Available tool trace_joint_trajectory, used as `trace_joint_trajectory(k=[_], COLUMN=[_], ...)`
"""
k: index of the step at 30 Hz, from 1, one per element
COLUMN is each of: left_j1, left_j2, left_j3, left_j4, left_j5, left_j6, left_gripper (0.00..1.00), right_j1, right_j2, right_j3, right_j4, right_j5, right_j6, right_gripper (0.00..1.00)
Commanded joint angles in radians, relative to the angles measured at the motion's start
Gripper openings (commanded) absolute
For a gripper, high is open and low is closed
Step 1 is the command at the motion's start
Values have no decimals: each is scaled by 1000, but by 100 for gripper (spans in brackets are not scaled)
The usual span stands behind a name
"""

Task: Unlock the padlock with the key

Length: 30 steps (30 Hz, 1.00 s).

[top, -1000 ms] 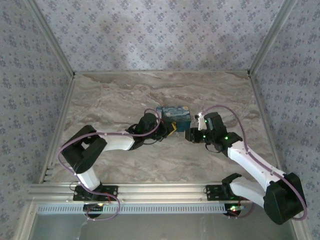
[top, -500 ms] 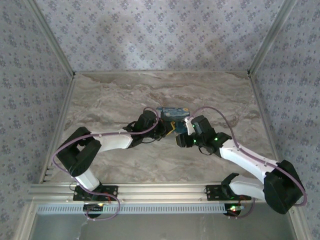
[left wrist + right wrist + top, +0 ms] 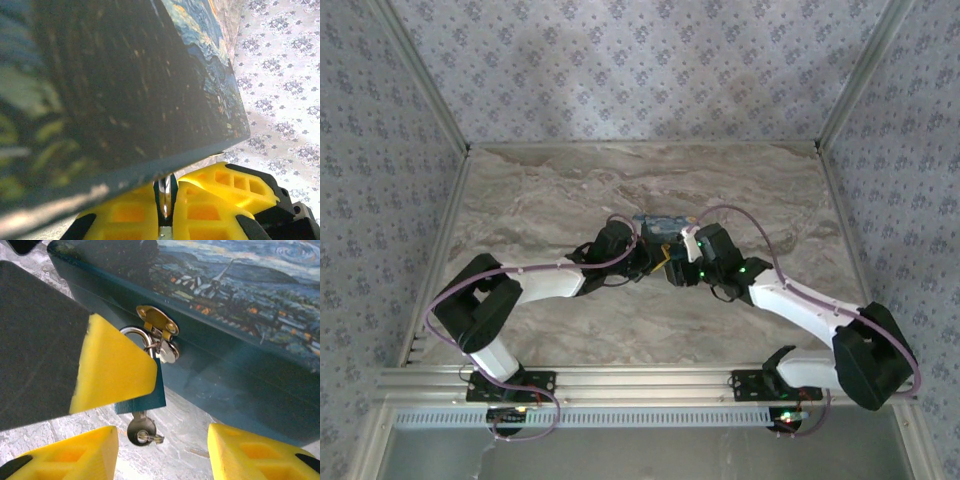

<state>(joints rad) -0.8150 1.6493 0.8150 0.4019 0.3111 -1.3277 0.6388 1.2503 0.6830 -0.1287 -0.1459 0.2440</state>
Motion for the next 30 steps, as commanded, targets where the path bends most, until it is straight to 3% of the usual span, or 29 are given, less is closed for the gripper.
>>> trace_joint_trajectory(k=[1,18,21,25,30], left_j1=[7,10,9,9,9], left_j2=[-31,-29,-28,-30,-29], left_j3=[28,33,33,29,27], left_j4=[20,26,27,30,28], left_j5=[26,35,37,38,37], left_j6=[4,3,4,5,8], left_gripper=[0,0,0,0,0], right_j1=[6,18,19,18,17], right_j2=[18,62,67,73,75], right_j3=[37,53,56,58,52], right_j4=[15,28,34,28,30], right_j5=[-14,-36,-34,-53,-61], right_j6=[-25,-37,-39,-51,-51], right_gripper=[52,43,34,0,0])
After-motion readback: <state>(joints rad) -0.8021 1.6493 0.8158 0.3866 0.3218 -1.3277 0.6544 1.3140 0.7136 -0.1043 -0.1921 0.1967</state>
